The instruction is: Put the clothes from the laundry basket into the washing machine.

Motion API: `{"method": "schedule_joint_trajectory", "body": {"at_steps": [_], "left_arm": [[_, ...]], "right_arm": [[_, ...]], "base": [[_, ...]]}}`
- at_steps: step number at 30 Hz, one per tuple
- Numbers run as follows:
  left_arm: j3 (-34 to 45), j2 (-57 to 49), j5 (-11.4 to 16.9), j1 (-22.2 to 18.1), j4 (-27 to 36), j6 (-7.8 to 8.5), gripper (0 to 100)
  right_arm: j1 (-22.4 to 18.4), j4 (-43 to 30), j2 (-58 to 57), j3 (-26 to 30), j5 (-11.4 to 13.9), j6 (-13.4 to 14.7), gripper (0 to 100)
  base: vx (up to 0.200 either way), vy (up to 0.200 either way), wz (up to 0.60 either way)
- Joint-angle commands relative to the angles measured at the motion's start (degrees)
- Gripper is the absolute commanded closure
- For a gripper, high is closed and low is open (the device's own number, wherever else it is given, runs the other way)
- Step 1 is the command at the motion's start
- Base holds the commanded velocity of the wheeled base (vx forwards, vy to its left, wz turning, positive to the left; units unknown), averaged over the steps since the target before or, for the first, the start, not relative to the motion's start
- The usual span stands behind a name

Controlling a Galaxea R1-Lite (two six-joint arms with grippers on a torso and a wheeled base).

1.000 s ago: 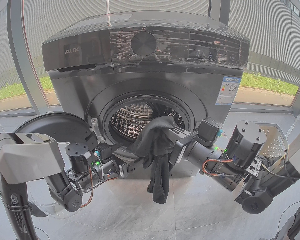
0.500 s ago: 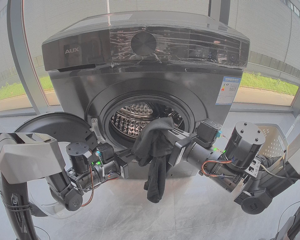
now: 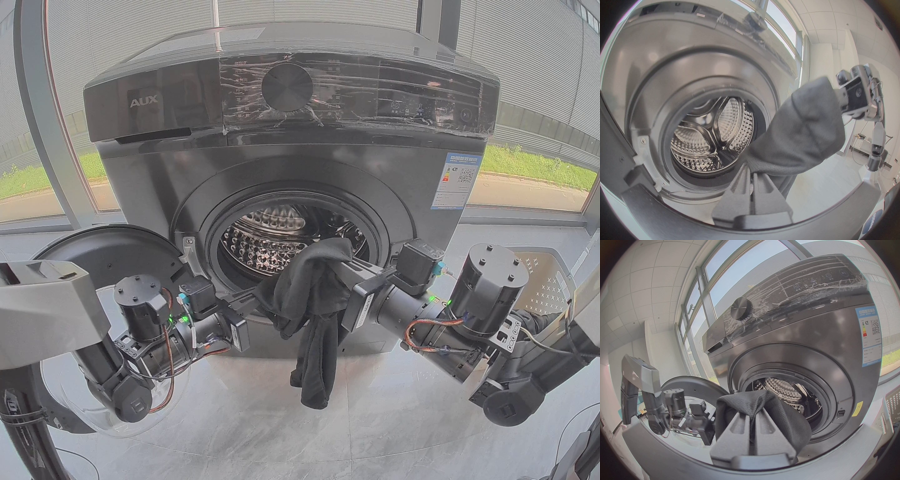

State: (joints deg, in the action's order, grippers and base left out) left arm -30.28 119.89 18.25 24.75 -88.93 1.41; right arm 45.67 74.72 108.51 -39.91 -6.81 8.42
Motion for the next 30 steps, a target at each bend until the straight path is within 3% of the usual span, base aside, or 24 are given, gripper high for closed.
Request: {"method": "schedule_joint_trajectory", "body": {"at_steps": [1,8,17,30], "left_arm": [[4.09,-8.36,0.3,0.04,-0.01,-0.45,100],[7.87,-13.2,1.61,0.48,-0.01,-1.15,100],[7.87,-15.74,1.7,1.36,-0.01,-5.81,100],[5.41,-16.8,0.91,3.2,0.07,-6.34,100]], "right_arm": [[-1.72,-0.98,0.12,0.27,-0.22,0.1,100],[-1.63,-0.98,0.21,0.36,-0.22,0.1,100],[-1.11,-0.98,0.74,1.94,0.05,0.19,100],[-0.05,-0.45,3.82,4.23,0.49,1.33,100]], "base": [[0.0,0.0,0.0],[0.0,0.0,0.0],[0.0,0.0,0.0],[0.0,0.0,0.0]]}}
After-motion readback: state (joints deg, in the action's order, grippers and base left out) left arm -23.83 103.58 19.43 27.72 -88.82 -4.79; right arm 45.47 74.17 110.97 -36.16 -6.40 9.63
